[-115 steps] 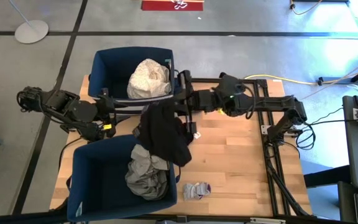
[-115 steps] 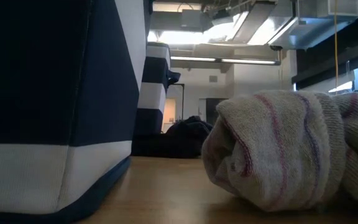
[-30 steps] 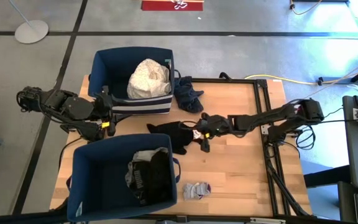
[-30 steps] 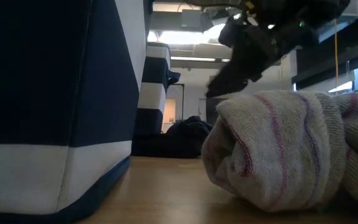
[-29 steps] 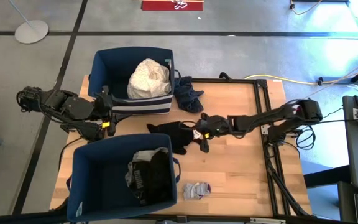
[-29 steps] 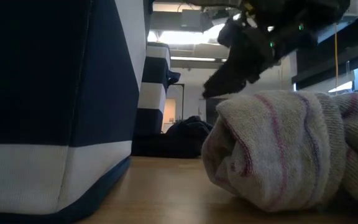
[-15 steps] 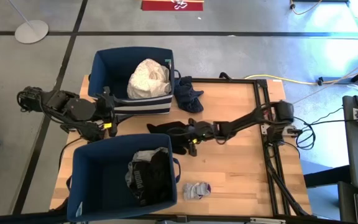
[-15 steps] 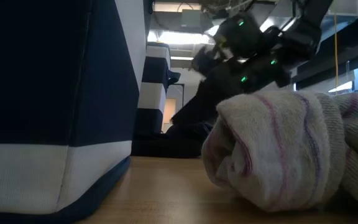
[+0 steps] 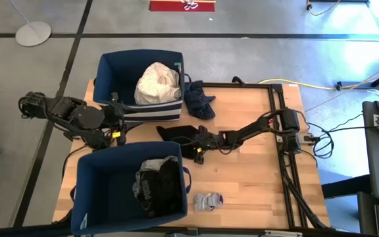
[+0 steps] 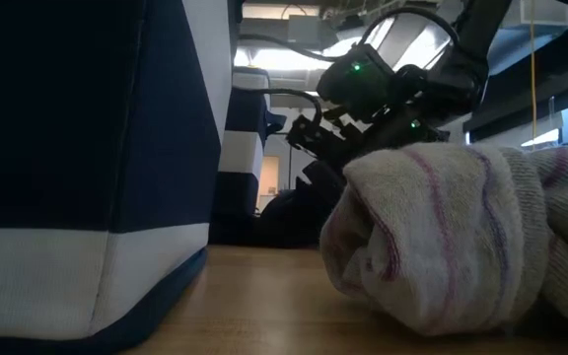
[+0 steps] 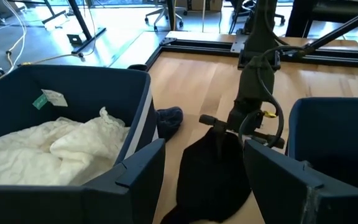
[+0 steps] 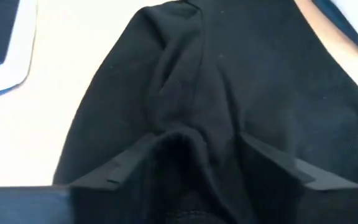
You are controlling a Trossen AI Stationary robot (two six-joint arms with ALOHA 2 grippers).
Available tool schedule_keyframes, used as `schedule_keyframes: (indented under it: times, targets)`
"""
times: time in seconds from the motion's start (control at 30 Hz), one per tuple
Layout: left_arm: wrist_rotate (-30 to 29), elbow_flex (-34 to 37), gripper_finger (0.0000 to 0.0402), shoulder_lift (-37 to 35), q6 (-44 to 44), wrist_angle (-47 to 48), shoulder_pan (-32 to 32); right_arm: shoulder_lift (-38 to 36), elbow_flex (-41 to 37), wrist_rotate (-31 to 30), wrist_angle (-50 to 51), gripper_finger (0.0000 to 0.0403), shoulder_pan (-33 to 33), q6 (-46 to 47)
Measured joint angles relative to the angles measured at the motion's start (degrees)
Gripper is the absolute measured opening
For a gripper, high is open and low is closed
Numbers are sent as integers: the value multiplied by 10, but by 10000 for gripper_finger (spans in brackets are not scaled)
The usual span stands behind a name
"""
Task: Sort clothes
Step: Put the black shorts into the bottom blue laundry organizer
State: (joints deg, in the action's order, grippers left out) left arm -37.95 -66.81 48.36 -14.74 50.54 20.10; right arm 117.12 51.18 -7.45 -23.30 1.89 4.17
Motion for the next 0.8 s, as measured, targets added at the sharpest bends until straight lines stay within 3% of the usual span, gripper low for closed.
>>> schedule_keyframes:
  times: [0.17, 0.27, 0.43, 0.63, 0.8]
  targets:
    - [0, 0, 208, 2, 2, 0, 0, 0, 0, -10, 11, 91, 0, 3]
    - [0, 0, 208, 2, 2, 0, 0, 0, 0, -58, 19, 24, 2, 3]
    - [0, 0, 208, 2, 2, 0, 0, -8, -3, -150, 46, 42, 17, 5]
    - [0, 0, 208, 2, 2, 2, 0, -69, -8, -201, 134, 17, 44, -4]
    - [0, 0, 208, 2, 5, 3, 0, -148, -9, -224, 220, 20, 46, -7]
